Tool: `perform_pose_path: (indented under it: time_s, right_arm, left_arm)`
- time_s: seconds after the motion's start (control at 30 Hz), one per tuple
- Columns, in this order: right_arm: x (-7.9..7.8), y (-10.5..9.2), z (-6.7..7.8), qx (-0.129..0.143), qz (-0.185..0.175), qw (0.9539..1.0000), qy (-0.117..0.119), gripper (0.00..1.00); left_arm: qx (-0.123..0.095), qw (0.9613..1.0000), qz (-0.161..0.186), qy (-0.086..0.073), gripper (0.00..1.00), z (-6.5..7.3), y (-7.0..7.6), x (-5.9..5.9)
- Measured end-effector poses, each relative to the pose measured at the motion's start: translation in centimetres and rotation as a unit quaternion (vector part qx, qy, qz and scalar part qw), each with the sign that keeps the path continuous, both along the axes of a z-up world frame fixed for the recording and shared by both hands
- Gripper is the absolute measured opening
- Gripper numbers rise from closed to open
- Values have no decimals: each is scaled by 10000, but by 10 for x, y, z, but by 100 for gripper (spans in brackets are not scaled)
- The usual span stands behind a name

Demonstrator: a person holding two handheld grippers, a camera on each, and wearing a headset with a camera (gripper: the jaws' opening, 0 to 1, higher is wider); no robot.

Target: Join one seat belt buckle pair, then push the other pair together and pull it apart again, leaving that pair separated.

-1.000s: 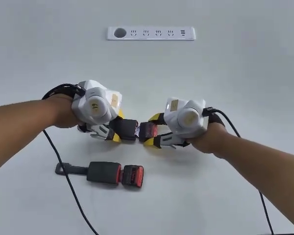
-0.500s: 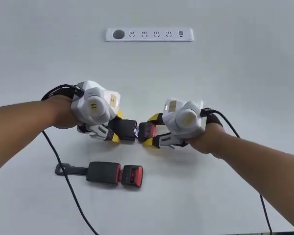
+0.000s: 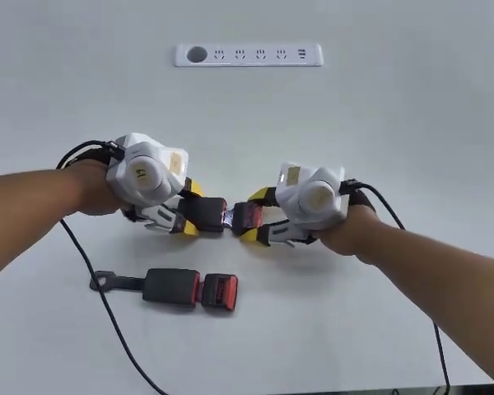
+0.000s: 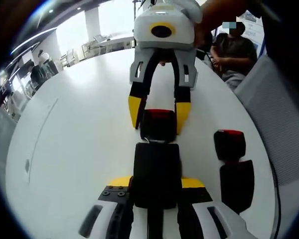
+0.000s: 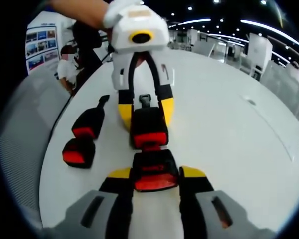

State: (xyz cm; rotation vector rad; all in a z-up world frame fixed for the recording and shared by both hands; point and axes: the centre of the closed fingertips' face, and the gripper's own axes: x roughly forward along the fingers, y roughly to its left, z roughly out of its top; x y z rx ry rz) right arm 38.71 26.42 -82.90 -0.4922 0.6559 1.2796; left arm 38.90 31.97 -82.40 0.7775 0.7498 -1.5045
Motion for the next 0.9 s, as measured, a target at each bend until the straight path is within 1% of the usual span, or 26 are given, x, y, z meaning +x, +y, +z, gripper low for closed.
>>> perform_pose_path:
  time_s: [0.17,0.3,0.4,0.63,0.7,0.73,0.77,0.83,0.9]
  right_arm:
    - [0,-11,-2,4,48,10000,-38,35]
    - [-1,-11,-1,48,2,10000,-67,35]
    - [-2,-15,-1,73,-32,9999,-64,35]
    - [-5,-29,0,85,-83,9999,-68,36]
    - [-6,-34,2,93,-88,9999,-98,36]
    - [-6,-36,2,95,-46,9998,-151,36]
    - [-8,-39,2,79,-77,9999,-123,36]
    - [-9,-44,3,112,-66,9998,-151,36]
    - [-12,-50,2,73,-91,9999,-97,36]
  left_arm:
    - [-88,10000,28,19,34,0,0,0]
    - [-146,9999,71,33,34,1,-1,0]
    - [-178,9998,126,35,34,1,-1,0]
    - [-200,9997,132,46,34,0,-1,1]
    - [-194,9997,136,48,34,0,-1,1]
    - [-187,9997,139,50,34,0,-1,1]
    - [-185,9997,140,50,34,0,-1,1]
    - [-183,9997,134,46,34,1,-1,1]
    - [-185,9997,141,49,35,1,-1,1]
